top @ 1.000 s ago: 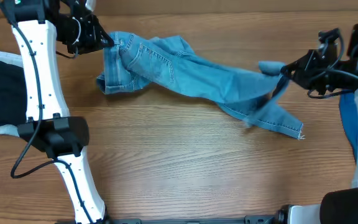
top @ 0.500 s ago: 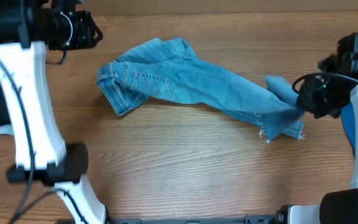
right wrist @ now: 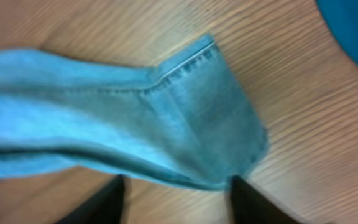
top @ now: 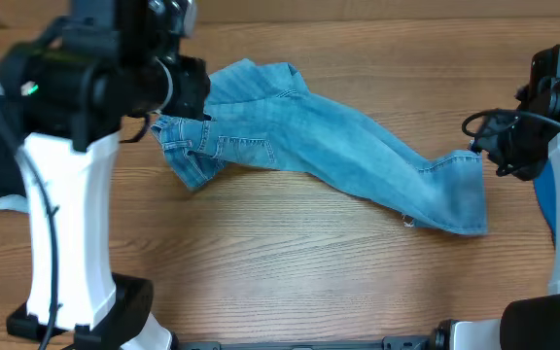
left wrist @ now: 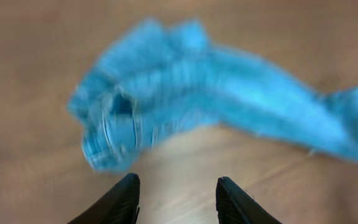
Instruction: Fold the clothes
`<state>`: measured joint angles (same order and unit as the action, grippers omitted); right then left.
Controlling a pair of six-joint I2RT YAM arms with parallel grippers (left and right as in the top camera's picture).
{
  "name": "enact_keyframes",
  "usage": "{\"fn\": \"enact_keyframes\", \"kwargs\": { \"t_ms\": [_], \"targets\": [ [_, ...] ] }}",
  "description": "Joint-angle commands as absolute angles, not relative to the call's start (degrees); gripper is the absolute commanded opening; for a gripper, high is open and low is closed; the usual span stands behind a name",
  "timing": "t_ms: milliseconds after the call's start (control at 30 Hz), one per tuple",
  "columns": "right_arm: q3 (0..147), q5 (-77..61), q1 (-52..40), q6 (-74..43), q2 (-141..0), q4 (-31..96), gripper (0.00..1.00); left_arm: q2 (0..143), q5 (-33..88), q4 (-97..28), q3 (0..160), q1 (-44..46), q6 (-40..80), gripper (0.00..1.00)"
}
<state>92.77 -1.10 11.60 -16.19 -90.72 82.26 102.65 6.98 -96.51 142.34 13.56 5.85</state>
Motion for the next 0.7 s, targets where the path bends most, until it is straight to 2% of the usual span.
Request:
{"fn": "enact_keyframes", "kwargs": {
  "t_ms": [0,33,167,200,300,400,500,533,567,600,667],
  "targets": [
    [93.3,-2.68,11.57,-16.84,-90.45,81.41,0.86,102.87,5.1,-96.23,131.35,14.98,5.93,0.44],
    [93.21,-2.68,11.57,-17.61,-90.48,81.03,0.9,102.87,3.97,-95.37,128.18,15.18,6.0,0.43],
    [90.96,-2.7,11.57,-18.28,-90.52,78.43,0.92,102.87,1.87,-87.9,117.73,14.96,6.02,0.52],
    [89.95,-2.7,11.57,-18.28,-90.52,77.69,0.92,102.87,1.39,-85.23,115.22,14.74,6.07,0.59],
    [87.2,-2.7,11.57,-18.26,-90.52,77.19,0.92,102.87,1.06,-80.75,110.85,13.91,7.07,0.65],
    [82.91,-2.72,11.57,-18.24,-90.52,76.14,0.92,102.91,0.97,-77.87,108.38,11.94,9.52,0.78],
    [79.57,-3.18,11.57,-18.22,-90.52,74.52,0.91,103.13,1.06,-73.6,108.07,8.78,10.44,0.82],
    [78.89,-3.64,11.57,-18.22,-90.52,73.93,0.9,103.2,2.0,-71.59,108.07,7.7,10.35,0.81],
    [78.02,-4.43,11.57,-18.24,-90.52,73.08,0.9,103.42,3.16,-69.23,108.07,6.5,10.31,0.75],
    [77.3,-5.34,11.57,-18.22,-90.52,72.18,0.9,103.77,4.14,-67.44,108.07,5.56,10.11,0.56],
    [76.82,-6.79,11.57,-18.22,-90.52,71.35,0.88,105.01,5.69,-65.73,108.07,4.93,9.61,0.35]
  ]
}}
